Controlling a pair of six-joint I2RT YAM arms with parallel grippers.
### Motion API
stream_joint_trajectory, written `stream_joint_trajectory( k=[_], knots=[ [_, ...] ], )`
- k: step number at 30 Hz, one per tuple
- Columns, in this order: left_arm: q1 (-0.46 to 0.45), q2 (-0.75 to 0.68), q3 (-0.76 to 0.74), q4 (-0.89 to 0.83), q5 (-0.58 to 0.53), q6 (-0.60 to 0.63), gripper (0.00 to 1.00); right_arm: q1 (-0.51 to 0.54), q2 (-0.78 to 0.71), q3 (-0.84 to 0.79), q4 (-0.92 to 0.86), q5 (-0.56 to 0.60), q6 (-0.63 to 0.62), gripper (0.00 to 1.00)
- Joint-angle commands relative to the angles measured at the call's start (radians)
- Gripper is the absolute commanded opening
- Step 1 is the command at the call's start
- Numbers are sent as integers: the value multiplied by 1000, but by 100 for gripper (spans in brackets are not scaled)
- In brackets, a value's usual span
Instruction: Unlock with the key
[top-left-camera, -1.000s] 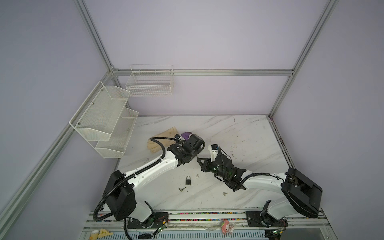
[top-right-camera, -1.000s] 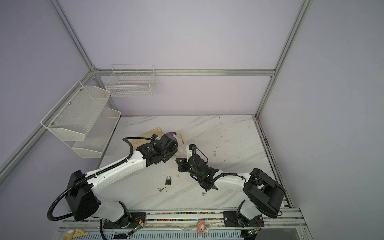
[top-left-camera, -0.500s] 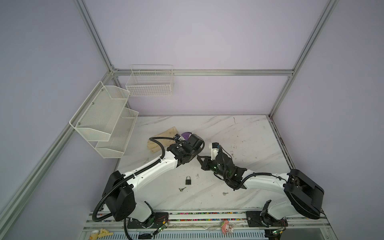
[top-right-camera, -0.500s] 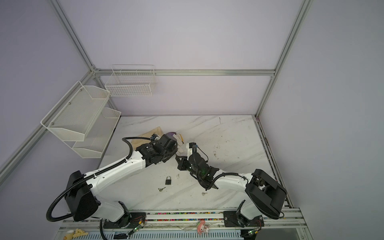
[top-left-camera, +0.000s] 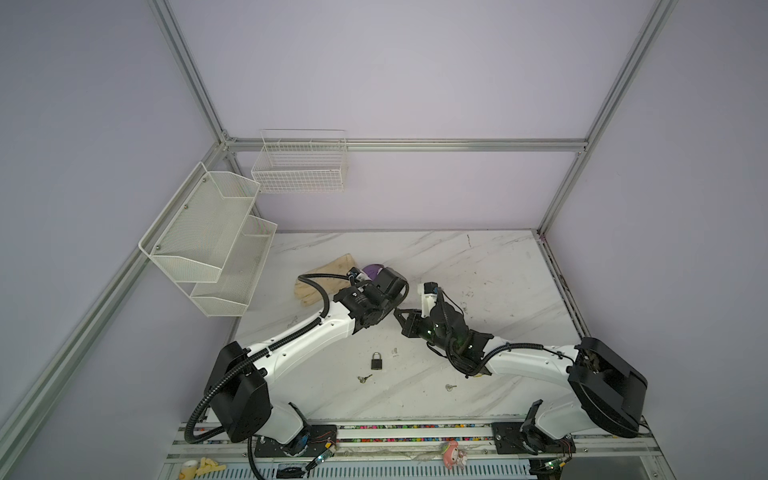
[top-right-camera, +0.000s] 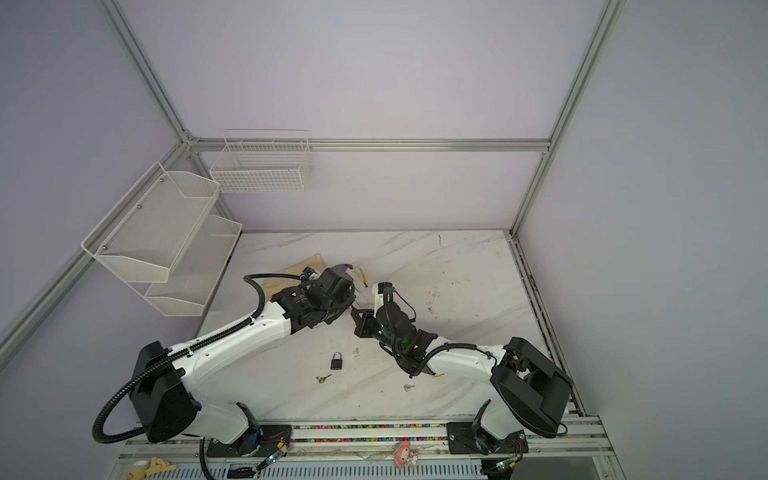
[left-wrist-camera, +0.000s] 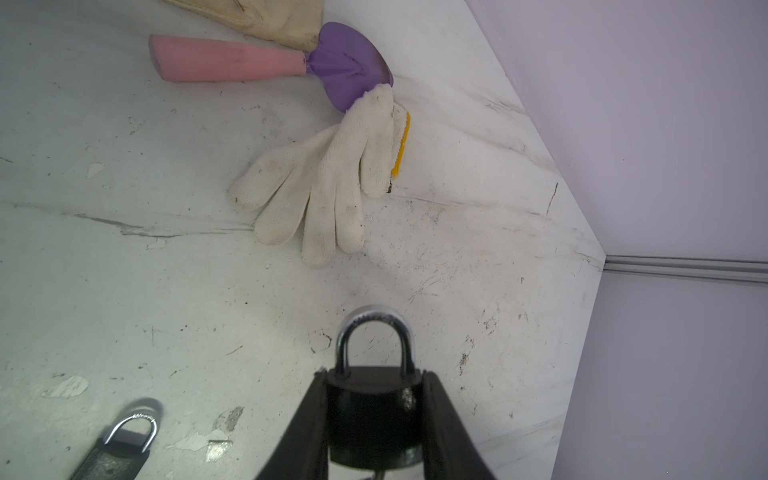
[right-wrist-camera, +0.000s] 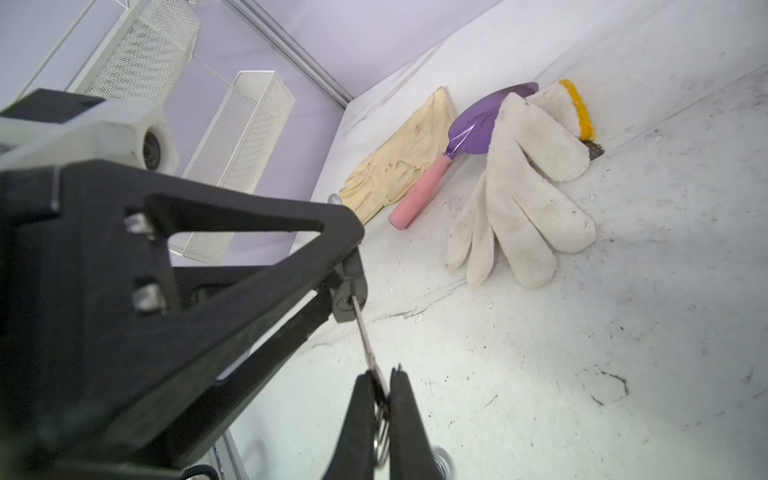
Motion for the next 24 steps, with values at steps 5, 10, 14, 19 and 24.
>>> stream_joint_trajectory(
  k=[5,10,14,19,24],
  knots=[
    [0,-22,9,21,-10,25,0,-10,35,41,-10,-2,-24,0],
    [-7,-13,14,32,-1,65,0,-14,43,60,-6,-31,-24,0],
    [-15,-9,-9,19,2,74,0,-37,28,91,-15,-77,-16,0],
    [-32,3,1,-45,-34,99,0,-48,-6,134,-65,-62,-30,0],
    [-35,16,1,-85,-47,128,0,-53,-37,151,-91,-45,-49,0]
  ],
)
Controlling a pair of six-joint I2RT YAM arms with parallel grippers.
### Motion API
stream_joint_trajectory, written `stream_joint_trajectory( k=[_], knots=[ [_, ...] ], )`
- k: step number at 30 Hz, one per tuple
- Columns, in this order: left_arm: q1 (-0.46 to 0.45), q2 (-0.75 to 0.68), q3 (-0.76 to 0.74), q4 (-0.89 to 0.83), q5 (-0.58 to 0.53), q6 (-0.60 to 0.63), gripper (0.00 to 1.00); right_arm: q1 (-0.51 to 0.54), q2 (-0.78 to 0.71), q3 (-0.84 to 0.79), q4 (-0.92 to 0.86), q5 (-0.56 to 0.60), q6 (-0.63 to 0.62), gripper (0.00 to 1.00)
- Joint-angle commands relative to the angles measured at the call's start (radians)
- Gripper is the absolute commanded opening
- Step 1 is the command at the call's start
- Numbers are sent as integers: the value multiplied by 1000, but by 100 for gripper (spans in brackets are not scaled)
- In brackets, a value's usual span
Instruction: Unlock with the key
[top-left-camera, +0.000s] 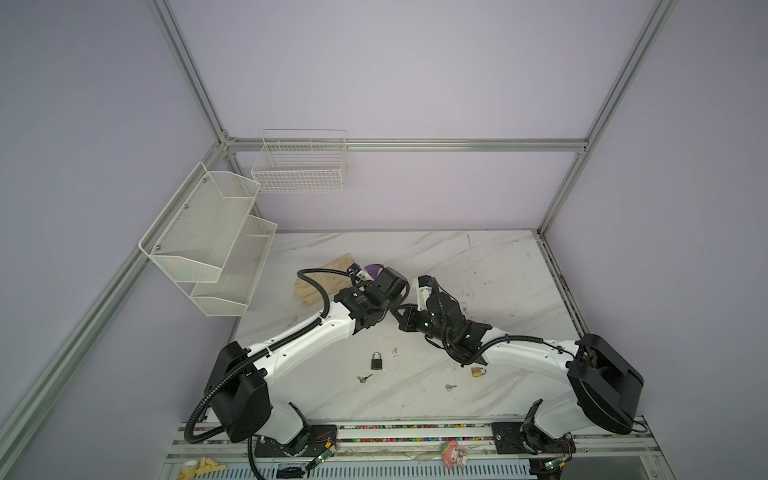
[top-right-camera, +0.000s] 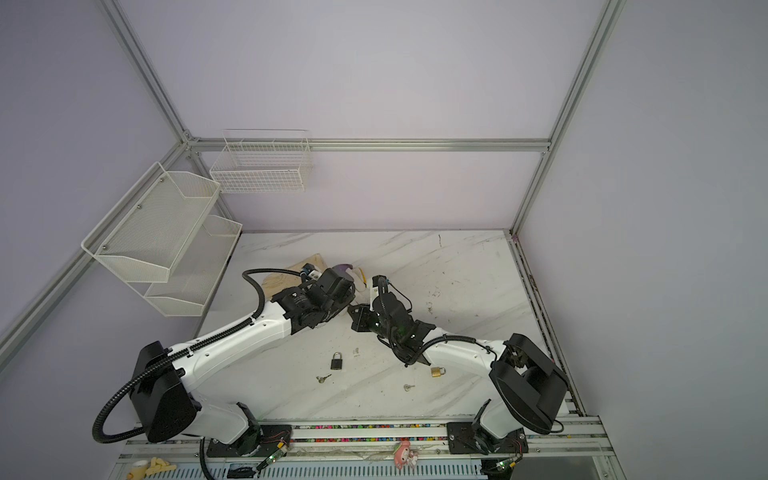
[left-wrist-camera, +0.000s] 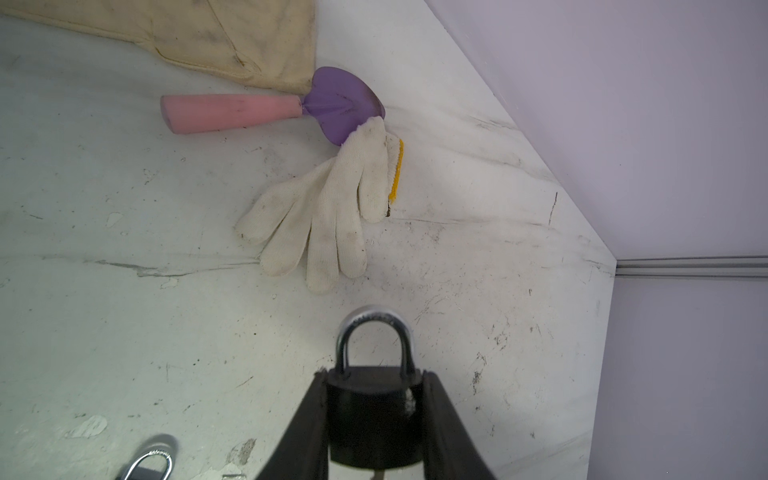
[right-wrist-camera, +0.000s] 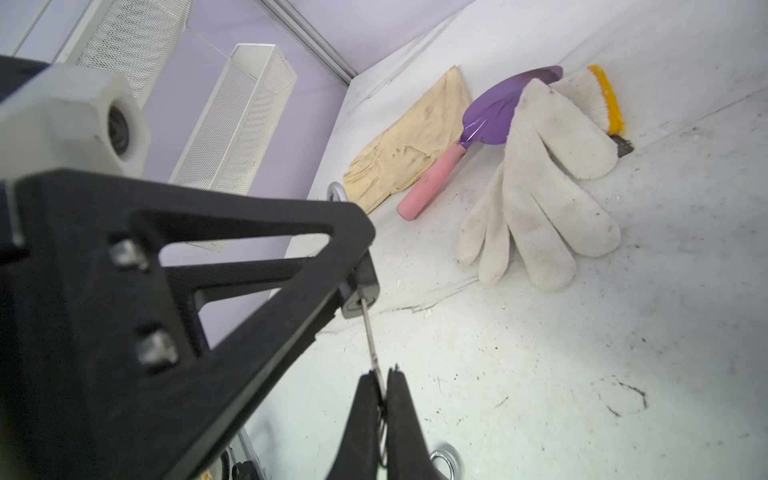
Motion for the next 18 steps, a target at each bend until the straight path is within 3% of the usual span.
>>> stream_joint_trajectory(
  k=[1,9,18],
  knots=[
    [-24,15,0,-94,15,51,0,-21,-57,47,43,45,-14,0],
    [-28,11,0,-101,24,41,0,-26,-84,41,80,17,-4,0],
    [-45,9,-4,-113,-5,12,0,-26,-115,57,23,91,50,0]
  ],
)
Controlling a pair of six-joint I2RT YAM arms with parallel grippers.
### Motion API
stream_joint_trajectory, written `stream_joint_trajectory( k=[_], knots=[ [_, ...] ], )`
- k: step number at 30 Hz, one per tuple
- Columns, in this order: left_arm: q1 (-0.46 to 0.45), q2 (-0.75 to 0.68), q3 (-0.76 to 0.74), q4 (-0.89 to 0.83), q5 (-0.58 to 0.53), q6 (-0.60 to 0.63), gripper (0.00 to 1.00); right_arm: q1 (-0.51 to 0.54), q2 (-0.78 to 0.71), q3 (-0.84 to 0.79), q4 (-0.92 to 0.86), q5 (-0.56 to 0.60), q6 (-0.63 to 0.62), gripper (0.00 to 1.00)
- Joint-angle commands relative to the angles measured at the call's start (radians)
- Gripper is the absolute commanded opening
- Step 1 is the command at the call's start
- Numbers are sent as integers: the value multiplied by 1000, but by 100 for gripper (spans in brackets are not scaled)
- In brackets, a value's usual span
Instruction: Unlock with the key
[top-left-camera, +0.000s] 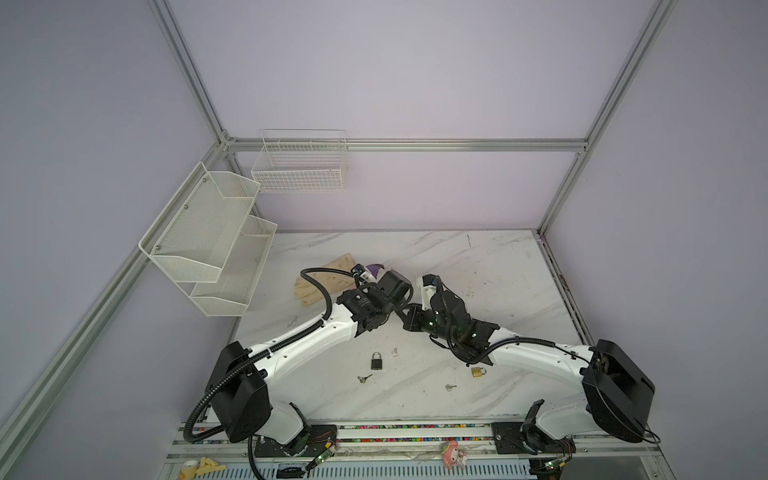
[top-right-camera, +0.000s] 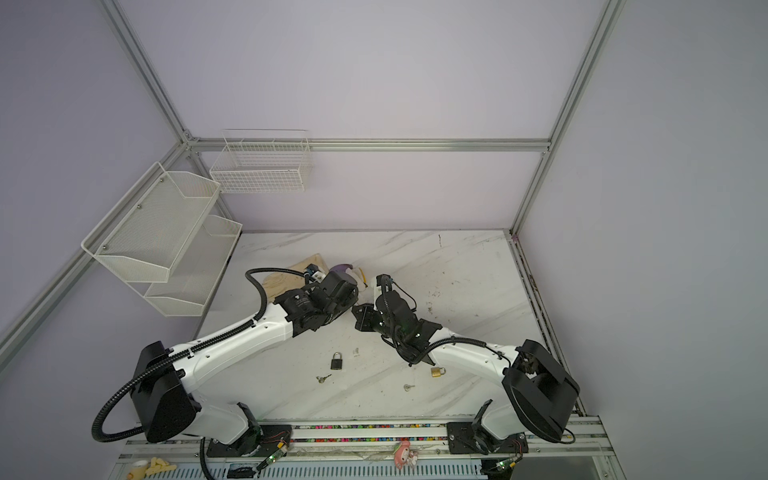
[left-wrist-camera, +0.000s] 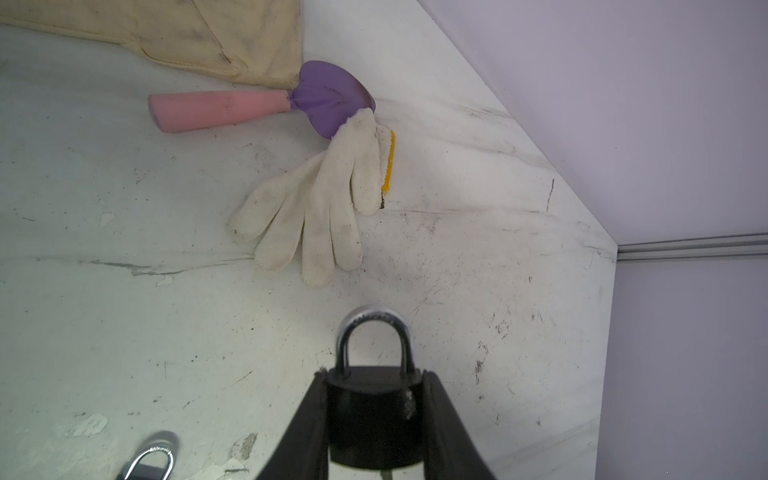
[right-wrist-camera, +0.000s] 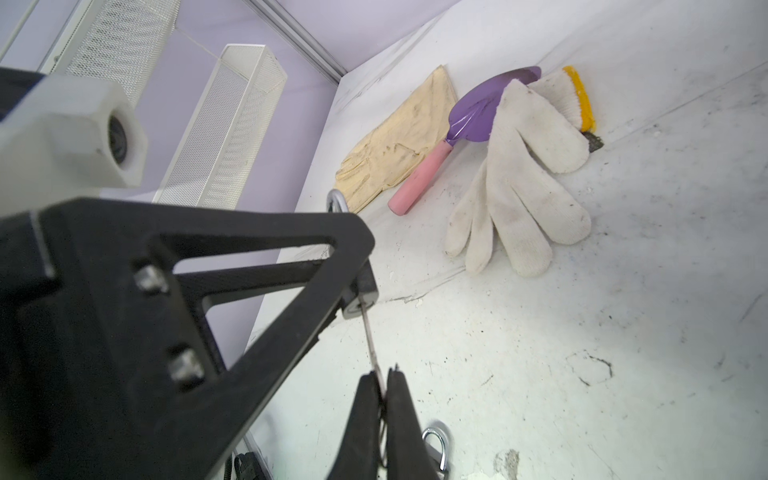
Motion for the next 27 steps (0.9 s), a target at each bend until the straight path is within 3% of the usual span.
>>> stream_joint_trajectory(
  k=[1,13,17,23,27],
  knots=[
    [-14,5,-8,-111,8,-13,0,-14,-53,44,133,79,40,0],
    [-42,-45,-4,-92,26,-135,0,9,-69,52,81,177,93,0],
    [-81,-56,21,-89,-23,-135,0,15,-28,36,109,234,53,0],
    [-96,-38,22,-91,-6,-134,0,14,-27,45,278,167,-75,0],
    [-95,-37,-11,-84,29,-180,0,27,-39,50,317,210,-160,0]
  ],
)
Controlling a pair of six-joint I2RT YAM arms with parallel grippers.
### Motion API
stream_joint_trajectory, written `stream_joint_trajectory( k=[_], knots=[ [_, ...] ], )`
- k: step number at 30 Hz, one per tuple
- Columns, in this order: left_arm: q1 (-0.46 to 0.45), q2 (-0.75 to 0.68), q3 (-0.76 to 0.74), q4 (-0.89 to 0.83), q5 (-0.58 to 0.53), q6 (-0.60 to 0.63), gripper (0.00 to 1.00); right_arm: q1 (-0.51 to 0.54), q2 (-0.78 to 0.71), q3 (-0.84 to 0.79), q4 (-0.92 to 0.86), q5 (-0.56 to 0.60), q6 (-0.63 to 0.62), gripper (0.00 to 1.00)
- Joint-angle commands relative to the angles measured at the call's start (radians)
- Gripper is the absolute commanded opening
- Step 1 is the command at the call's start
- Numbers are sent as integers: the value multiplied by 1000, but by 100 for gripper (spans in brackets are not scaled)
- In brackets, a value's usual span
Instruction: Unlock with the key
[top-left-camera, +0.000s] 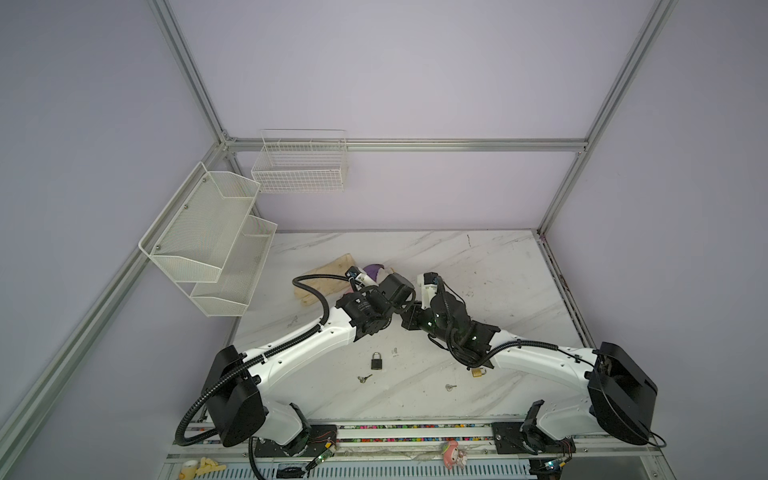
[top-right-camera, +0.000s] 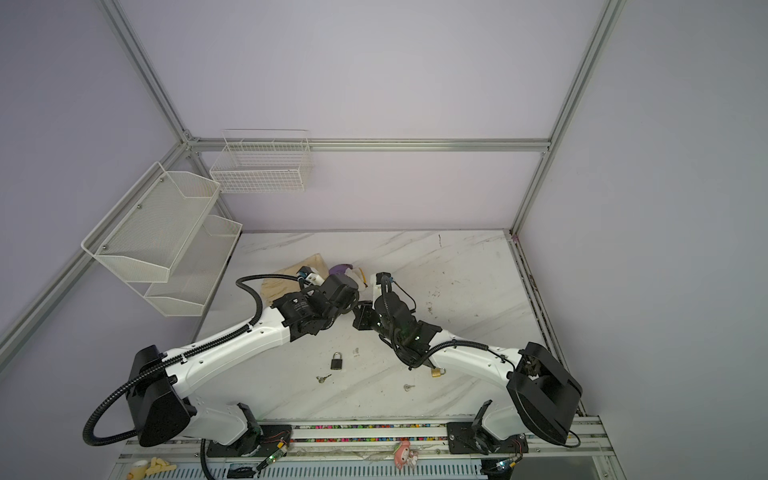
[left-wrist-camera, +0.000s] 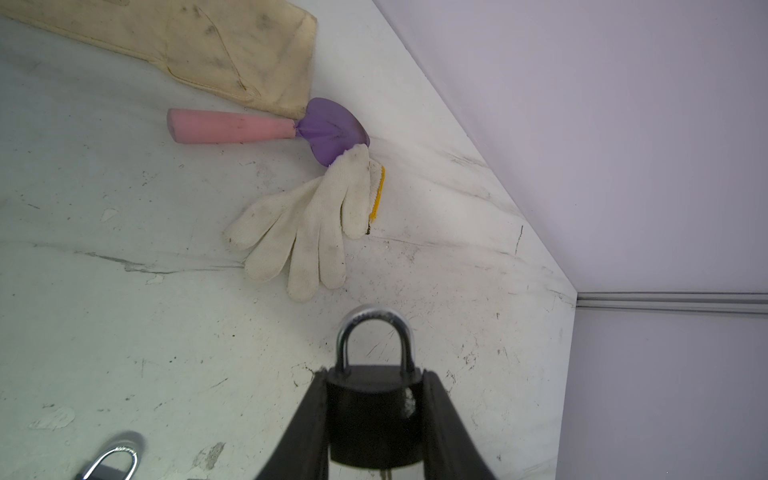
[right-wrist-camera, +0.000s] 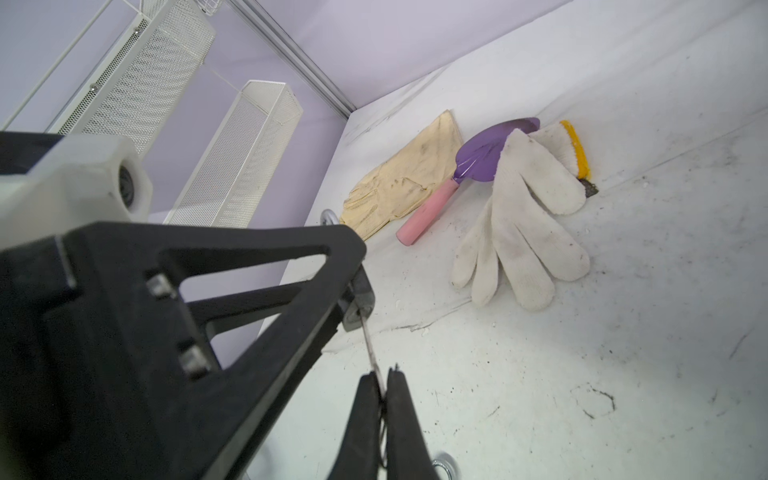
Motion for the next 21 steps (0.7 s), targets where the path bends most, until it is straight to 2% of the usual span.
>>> stream_joint_trajectory(
  k=[1,5,12,15,21],
  knots=[
    [-50,-15,-28,-67,148,-55,0,-1,-20,48,252,140,-116,0],
    [-48,-88,-100,10,165,-137,0,8,-24,4,319,172,-140,0],
    [-32,-221,-218,111,167,-255,0,53,-7,-20,334,202,-204,0],
    [-25,-262,-256,155,184,-270,0,53,-4,-5,294,216,-229,0],
    [-25,-305,-257,111,144,-231,0,71,-33,54,171,262,-312,0]
  ],
)
